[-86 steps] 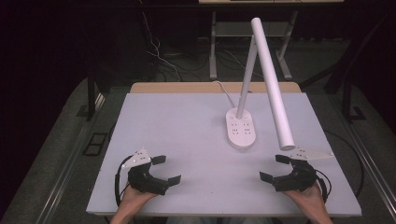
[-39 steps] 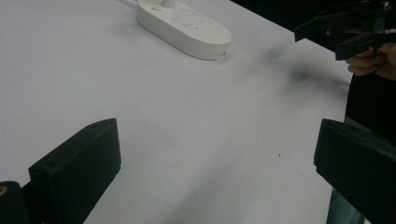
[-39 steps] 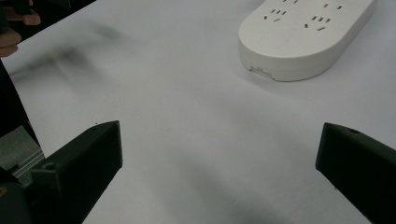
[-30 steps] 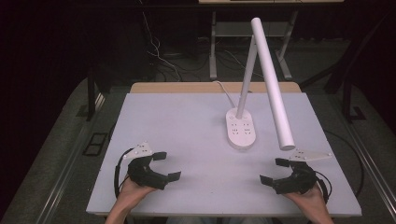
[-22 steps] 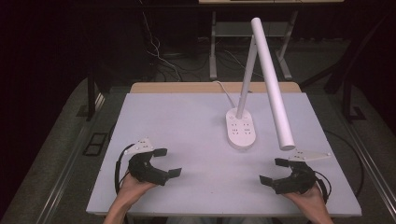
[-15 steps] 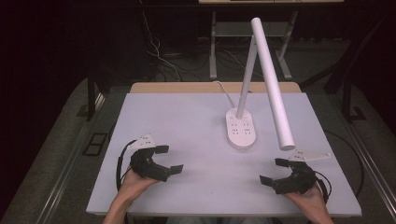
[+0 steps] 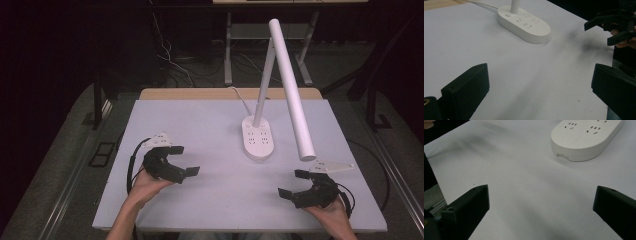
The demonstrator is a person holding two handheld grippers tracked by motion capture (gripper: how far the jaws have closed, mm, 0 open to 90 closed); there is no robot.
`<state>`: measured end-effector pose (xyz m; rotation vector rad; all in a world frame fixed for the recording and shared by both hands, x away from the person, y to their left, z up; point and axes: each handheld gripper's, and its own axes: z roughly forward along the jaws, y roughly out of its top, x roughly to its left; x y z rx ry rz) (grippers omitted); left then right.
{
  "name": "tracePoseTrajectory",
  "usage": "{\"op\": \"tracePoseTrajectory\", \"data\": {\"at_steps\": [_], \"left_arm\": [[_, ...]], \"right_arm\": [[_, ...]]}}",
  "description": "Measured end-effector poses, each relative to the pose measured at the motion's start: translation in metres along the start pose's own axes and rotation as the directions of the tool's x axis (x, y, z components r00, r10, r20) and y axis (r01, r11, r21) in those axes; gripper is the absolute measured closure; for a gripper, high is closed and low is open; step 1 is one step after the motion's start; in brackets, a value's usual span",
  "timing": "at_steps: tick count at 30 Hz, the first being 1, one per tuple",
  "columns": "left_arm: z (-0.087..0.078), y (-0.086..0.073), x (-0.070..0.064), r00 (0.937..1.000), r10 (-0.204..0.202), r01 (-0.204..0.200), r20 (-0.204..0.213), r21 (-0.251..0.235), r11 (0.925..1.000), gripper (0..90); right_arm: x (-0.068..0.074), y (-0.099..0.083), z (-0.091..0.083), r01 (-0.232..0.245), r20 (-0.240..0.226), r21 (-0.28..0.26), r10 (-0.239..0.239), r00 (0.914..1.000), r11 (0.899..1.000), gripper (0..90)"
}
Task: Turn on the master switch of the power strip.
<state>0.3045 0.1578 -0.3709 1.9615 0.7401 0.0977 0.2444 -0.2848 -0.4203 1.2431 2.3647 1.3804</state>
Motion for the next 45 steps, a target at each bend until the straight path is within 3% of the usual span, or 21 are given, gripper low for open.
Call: {"op": "tracePoseTrajectory", "data": {"at_steps": [27, 45], "left_arm": [[0.02, 0.044, 0.014, 0.9993, 0.038, -0.038, -0.002, 0.052, 0.9979, 1.1], [0.035, 0.076, 0.022, 0.9972, 0.075, -0.075, 0.007, 0.111, 0.991, 1.4]], "right_arm": [[0.0, 0.0, 0.001, 0.006, -0.004, 0.001, -0.006, 1.0, 1.0, 0.0], [0.001, 0.0, 0.001, 0.009, -0.014, 0.009, -0.009, 0.9999, 1.0, 0.0]]}}
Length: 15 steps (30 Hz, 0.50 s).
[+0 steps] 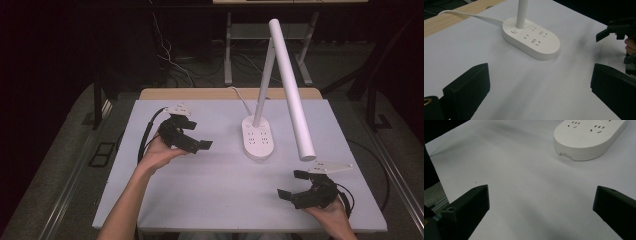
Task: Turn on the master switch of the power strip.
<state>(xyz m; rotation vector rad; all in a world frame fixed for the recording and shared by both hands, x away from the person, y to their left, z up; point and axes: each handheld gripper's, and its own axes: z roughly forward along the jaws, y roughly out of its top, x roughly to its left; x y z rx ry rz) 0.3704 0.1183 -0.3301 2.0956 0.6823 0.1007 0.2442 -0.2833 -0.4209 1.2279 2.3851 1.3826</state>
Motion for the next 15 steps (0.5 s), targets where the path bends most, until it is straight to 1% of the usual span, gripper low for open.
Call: {"op": "tracePoseTrajectory", "data": {"at_steps": [4, 6, 7, 8, 9, 10, 15], "left_arm": [[0.005, 0.007, 0.001, 0.9999, 0.012, -0.012, 0.0, 0.011, 0.9999, 1.3], [0.007, 0.011, 0.002, 0.9996, 0.029, -0.029, 0.002, 0.024, 0.9993, 1.3], [0.008, 0.012, 0.002, 0.9996, 0.028, -0.028, 0.001, 0.029, 0.9992, 1.7], [0.01, 0.014, 0.002, 0.9998, 0.02, -0.02, -0.001, 0.021, 0.9996, 1.8], [0.011, 0.015, 0.002, 0.9999, 0.017, -0.017, 0.001, 0.023, 0.9996, 1.9], [0.012, 0.017, 0.003, 0.9996, 0.028, -0.028, 0.002, 0.026, 0.9993, 1.9], [0.018, 0.022, 0.005, 0.9993, 0.038, -0.038, 0.003, 0.038, 0.9986, 1.9]], "right_arm": [[0.0, 0.0, 0.0, 0.001, -0.003, 0.0, -0.001, 1.0, 1.0, 0.0], [0.0, 0.0, 0.0, 0.0, -0.003, 0.0, 0.0, 1.0, 1.0, 0.0], [0.0, 0.0, 0.0, 0.0, -0.003, 0.0, 0.0, 1.0, 1.0, 0.0], [0.0, 0.0, 0.0, 0.001, -0.005, 0.0, -0.001, 1.0, 1.0, 0.0], [0.0, 0.0, 0.0, 0.002, -0.005, 0.0, -0.002, 1.0, 1.0, 0.0], [0.0, 0.0, 0.0, 0.002, -0.007, 0.0, -0.002, 1.0, 1.0, 0.0], [0.0, -0.001, 0.0, 0.004, -0.009, 0.001, -0.004, 0.9999, 1.0, 0.0]]}}
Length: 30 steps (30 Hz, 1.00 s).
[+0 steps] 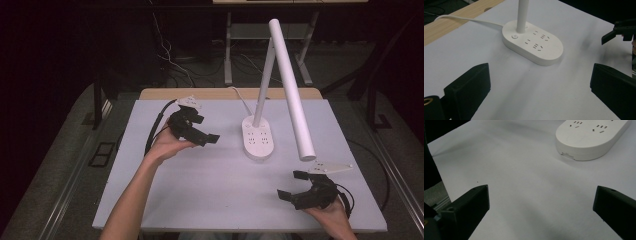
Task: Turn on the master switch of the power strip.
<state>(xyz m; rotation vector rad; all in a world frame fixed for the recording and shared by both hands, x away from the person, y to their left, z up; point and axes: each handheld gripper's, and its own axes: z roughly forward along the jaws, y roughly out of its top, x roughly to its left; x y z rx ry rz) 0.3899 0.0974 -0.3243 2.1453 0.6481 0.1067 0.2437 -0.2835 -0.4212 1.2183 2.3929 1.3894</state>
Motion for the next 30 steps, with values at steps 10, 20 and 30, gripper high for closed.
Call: {"op": "tracePoseTrajectory", "data": {"at_steps": [10, 20, 30], "left_arm": [[0.013, 0.011, 0.006, 1.0, 0.009, -0.009, 0.002, 0.027, 0.9996, 2.1], [0.026, 0.021, 0.016, 0.9999, 0.01, -0.009, -0.011, 0.009, 0.9999, 4.7], [0.04, 0.032, 0.025, 0.9998, 0.012, -0.011, -0.015, 0.034, 0.9994, 5.4]], "right_arm": [[0.0, 0.0, -0.001, -0.002, -0.001, -0.004, 0.002, 1.0, 1.0, 0.0], [-0.002, 0.0, -0.002, -0.008, 0.002, -0.005, 0.008, 1.0, 1.0, 0.0], [-0.002, 0.0, -0.002, -0.008, 0.001, -0.003, 0.008, 1.0, 1.0, 0.0]]}}
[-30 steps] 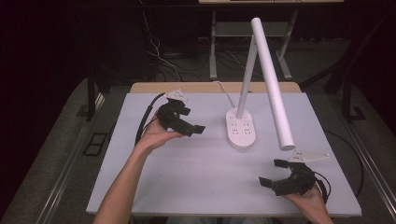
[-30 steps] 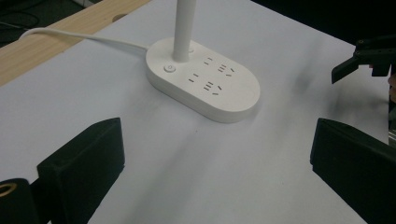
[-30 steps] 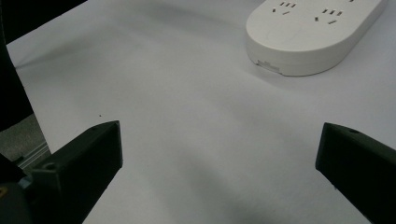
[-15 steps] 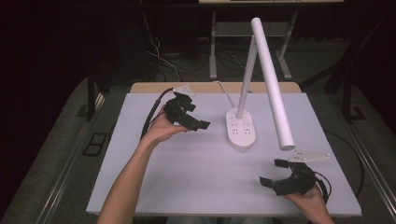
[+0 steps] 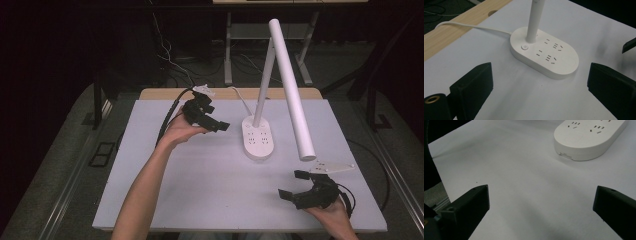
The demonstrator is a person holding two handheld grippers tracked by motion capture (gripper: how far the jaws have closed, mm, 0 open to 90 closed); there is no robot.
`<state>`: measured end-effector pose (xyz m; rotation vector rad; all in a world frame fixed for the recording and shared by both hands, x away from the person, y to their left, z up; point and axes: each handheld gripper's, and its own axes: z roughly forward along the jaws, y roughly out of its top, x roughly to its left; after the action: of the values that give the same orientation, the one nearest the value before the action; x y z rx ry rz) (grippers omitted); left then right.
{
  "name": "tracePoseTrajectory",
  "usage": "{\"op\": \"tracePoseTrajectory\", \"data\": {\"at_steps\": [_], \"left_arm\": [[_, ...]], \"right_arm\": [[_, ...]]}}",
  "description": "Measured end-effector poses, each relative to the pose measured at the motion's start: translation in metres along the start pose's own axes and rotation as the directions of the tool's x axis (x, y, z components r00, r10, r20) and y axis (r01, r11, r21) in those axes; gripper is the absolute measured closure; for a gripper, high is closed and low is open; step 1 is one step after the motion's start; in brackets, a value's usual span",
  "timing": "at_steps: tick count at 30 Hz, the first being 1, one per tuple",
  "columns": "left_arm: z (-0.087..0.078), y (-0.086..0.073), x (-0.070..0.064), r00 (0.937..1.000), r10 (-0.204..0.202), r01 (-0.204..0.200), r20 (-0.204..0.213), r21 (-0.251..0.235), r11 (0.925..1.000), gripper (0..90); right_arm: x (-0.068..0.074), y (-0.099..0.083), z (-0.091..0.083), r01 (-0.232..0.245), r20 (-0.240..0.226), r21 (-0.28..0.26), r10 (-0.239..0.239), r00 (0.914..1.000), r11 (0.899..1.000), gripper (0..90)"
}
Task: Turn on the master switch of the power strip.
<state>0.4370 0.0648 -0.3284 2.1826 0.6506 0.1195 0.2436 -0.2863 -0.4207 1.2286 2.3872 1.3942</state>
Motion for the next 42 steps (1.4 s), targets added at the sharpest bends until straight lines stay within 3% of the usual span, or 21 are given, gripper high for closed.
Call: {"op": "tracePoseTrajectory", "data": {"at_steps": [10, 16, 29, 33, 42], "left_arm": [[0.017, 0.008, 0.008, 0.9997, -0.006, 0.006, 0.025, 0.003, 1.0, 6.4], [0.025, 0.011, 0.012, 0.9999, -0.003, 0.003, 0.012, -0.004, 1.0, 10.4], [0.044, 0.019, 0.018, 0.9973, -0.074, 0.074, 0.004, -0.047, 0.9962, 14.2], [0.051, 0.019, 0.022, 0.9969, -0.078, 0.078, 0.003, -0.064, 0.9949, 15.1], [0.068, 0.016, 0.023, 0.995, -0.099, 0.099, 0.004, -0.048, 0.9939, 20.0]], "right_arm": [[0.001, 0.0, 0.0, 0.0, -0.005, -0.003, 0.0, 1.0, 1.0, 0.0], [0.001, 0.001, 0.001, 0.008, -0.003, -0.007, -0.008, 1.0, 1.0, 0.0], [0.0, 0.001, 0.0, 0.01, -0.003, -0.013, -0.01, 0.9999, 1.0, 0.0], [0.0, 0.001, 0.0, 0.011, -0.004, -0.01, -0.011, 0.9999, 1.0, 0.0], [0.002, 0.0, -0.001, 0.009, -0.002, -0.006, -0.01, 1.0, 1.0, 0.0]]}}
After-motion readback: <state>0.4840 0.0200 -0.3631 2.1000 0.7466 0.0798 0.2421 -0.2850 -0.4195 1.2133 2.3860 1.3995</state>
